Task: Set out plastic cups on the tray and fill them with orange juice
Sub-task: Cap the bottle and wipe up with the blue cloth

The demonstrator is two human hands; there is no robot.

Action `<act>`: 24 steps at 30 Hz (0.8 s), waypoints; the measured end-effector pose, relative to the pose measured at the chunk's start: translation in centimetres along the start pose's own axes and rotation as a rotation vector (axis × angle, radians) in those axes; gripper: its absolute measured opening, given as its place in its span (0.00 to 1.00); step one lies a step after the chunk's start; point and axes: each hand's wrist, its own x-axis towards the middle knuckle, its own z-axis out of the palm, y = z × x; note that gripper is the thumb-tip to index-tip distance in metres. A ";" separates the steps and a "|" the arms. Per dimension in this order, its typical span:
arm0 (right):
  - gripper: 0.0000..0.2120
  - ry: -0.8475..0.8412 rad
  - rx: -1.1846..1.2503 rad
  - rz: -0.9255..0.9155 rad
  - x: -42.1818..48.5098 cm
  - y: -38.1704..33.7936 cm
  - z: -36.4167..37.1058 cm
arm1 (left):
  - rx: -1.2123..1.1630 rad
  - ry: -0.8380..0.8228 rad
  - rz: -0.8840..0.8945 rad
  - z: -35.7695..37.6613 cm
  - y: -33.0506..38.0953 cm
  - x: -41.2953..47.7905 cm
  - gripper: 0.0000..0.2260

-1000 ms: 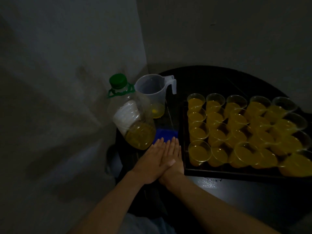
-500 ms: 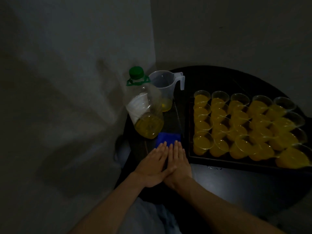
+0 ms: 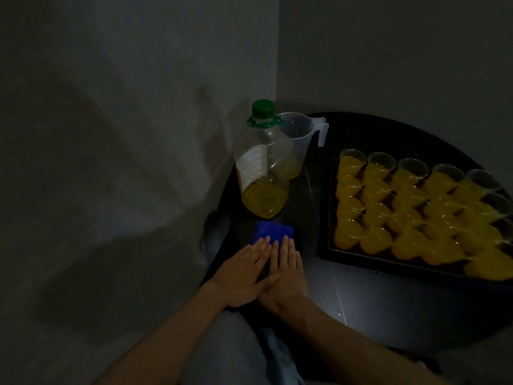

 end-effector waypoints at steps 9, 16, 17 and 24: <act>0.44 -0.014 -0.008 -0.055 2.1 -2.0 -0.7 | -0.044 0.000 -0.059 0.3 -3.4 -0.1 0.47; 0.44 -0.008 -0.012 -0.072 3.6 -3.0 -0.8 | -0.173 -0.046 -0.101 -0.4 -4.7 0.4 0.52; 0.44 0.004 -0.004 -0.077 3.5 -2.9 -0.7 | -0.191 -0.053 -0.108 -0.4 -4.6 0.5 0.52; 0.45 0.007 0.015 -0.106 1.9 -1.8 -0.4 | -0.207 -0.098 -0.111 -0.6 -2.8 0.0 0.51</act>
